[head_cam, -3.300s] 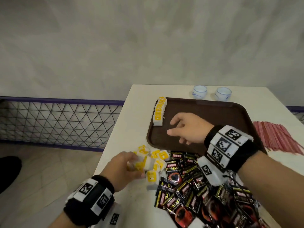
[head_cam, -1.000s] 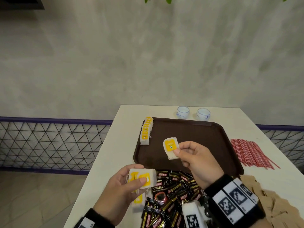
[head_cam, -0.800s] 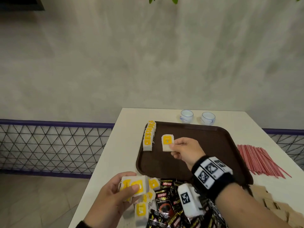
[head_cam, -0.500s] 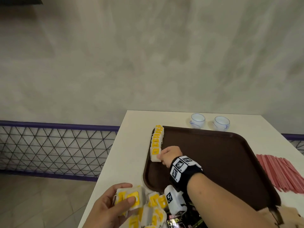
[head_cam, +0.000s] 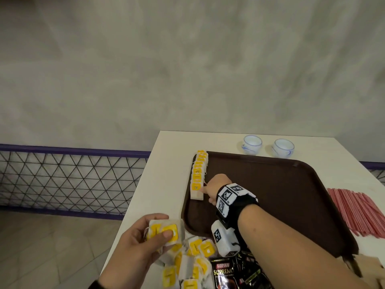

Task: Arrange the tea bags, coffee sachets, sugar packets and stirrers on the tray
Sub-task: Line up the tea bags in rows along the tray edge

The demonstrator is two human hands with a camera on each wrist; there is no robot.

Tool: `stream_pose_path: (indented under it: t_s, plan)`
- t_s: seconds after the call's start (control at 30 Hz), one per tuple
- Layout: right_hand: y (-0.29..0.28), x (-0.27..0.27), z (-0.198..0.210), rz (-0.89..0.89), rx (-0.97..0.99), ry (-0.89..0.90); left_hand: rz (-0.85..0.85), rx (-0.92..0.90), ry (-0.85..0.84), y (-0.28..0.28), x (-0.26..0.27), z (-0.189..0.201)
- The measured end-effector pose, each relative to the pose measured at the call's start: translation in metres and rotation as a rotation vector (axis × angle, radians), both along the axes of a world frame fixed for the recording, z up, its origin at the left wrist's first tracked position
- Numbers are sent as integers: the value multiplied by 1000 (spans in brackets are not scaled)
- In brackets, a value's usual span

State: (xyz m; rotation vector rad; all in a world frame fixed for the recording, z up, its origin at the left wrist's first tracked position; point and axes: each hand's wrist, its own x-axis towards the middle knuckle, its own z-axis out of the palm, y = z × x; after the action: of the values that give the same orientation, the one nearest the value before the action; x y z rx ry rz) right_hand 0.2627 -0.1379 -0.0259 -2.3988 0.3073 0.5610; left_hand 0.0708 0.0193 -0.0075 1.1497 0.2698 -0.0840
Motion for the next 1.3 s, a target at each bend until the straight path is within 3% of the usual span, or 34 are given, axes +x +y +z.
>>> stream_pose_path:
  t_s: [0.07, 0.17, 0.27, 0.33, 0.4, 0.57, 0.73, 0.93, 1.07, 1.17, 1.3]
  plan:
    - [-7, -13, 23, 48, 65, -48, 2, 16, -36, -3, -1, 7]
    - [-17, -49, 68, 154, 442, -78, -10, 71, -81, -9, -2, 19]
    - [-30, -94, 99, 403, 752, -62, -19, 90, -123, -18, -4, 30]
    - [-37, -119, 106, 593, 739, -119, -44, 114, -140, -25, -5, 35]
    - [-42, -134, 102, 659, 651, -223, -41, 144, -152, -31, -6, 38]
    - [-53, -142, 86, 528, 644, -279, -42, 176, -161, -41, -7, 40]
    - [-67, -140, 78, 382, 729, -198, -66, 73, -125, -44, -4, 38]
    - [-78, -122, 69, 126, 844, -102, 34, 105, -99, -36, 5, 32]
    - [-68, -82, 53, -77, 679, -112, 74, 101, -37, -19, 10, 24]
    - [-45, -55, 36, -73, 432, -132, 83, 99, 0, -12, 11, 19]
    - [-16, -30, 13, -29, 319, -77, 113, 127, -4, -1, 13, 13]
